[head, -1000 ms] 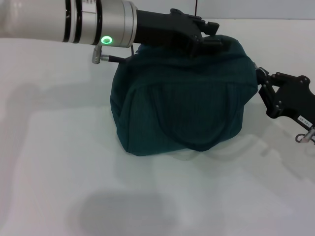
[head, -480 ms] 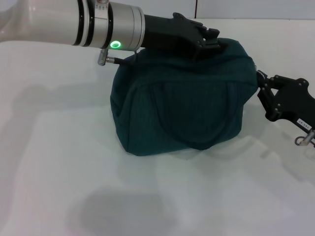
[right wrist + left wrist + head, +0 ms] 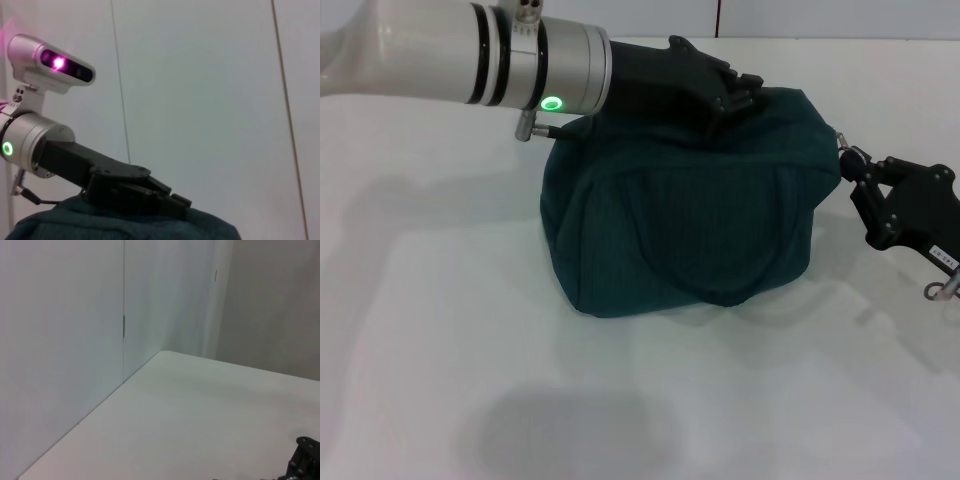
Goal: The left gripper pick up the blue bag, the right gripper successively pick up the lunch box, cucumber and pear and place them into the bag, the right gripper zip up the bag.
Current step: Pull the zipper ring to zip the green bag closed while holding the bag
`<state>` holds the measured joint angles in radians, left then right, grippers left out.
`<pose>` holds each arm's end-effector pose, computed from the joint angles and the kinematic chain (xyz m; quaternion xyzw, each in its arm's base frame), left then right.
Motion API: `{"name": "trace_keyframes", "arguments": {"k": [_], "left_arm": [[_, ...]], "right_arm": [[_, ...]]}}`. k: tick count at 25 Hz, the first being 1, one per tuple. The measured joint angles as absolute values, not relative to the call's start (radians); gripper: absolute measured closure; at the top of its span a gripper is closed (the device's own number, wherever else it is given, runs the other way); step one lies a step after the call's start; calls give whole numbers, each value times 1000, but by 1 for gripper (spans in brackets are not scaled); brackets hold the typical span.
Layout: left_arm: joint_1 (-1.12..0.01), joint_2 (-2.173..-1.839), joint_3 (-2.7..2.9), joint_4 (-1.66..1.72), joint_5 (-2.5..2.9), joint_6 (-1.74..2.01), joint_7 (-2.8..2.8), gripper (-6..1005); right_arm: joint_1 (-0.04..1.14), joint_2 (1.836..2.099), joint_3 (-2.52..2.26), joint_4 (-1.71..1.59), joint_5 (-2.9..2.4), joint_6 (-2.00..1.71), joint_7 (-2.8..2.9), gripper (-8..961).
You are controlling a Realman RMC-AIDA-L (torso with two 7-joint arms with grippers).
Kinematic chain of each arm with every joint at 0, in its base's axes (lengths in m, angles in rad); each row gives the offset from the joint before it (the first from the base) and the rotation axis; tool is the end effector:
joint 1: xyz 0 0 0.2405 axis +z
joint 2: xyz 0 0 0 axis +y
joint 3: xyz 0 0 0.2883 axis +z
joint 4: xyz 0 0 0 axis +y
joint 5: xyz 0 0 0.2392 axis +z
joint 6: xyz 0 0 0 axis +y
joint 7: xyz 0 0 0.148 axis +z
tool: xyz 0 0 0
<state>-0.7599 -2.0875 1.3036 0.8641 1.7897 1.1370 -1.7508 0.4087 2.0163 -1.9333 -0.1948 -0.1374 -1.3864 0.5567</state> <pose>-0.1301 0.4512 -0.0712 -0.9687 -0.1241 -0.1758 0.1237 0.3287 0.3313 -0.0629 -0.8291 0.1614 0.3983 0.3576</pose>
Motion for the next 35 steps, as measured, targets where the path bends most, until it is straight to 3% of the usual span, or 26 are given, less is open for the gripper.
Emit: {"name": "trace_keyframes", "arguments": {"k": [8, 35], "left_arm": [[-733, -2088, 1297, 864, 1767, 1126, -1708, 884], [-711, -2088, 1301, 862, 1743, 1105, -1698, 911]], "right_arm": [[404, 2017, -1930, -186, -126, -1372, 565, 868], [397, 2015, -1934, -195, -76, -1272, 616, 842]]}}
